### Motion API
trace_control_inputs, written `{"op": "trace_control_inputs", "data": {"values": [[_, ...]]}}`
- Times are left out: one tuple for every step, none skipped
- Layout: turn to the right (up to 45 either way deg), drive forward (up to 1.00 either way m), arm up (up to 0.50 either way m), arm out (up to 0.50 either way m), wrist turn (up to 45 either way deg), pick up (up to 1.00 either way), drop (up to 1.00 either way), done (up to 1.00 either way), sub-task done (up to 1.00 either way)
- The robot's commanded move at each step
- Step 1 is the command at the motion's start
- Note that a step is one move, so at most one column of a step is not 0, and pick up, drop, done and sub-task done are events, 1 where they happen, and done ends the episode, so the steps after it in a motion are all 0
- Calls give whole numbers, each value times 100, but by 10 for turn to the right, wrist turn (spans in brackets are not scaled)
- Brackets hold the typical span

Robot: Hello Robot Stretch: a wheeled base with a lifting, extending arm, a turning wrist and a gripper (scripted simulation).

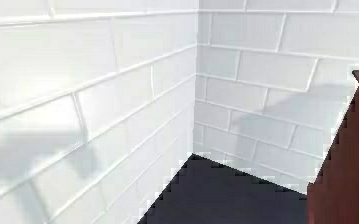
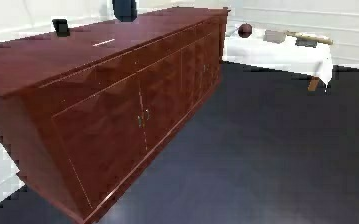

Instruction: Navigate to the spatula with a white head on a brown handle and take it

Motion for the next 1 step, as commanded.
{"op": "trace_control_inputs", "data": {"values": [[-450, 0, 0, 0, 0, 0, 0, 0, 0]]}}
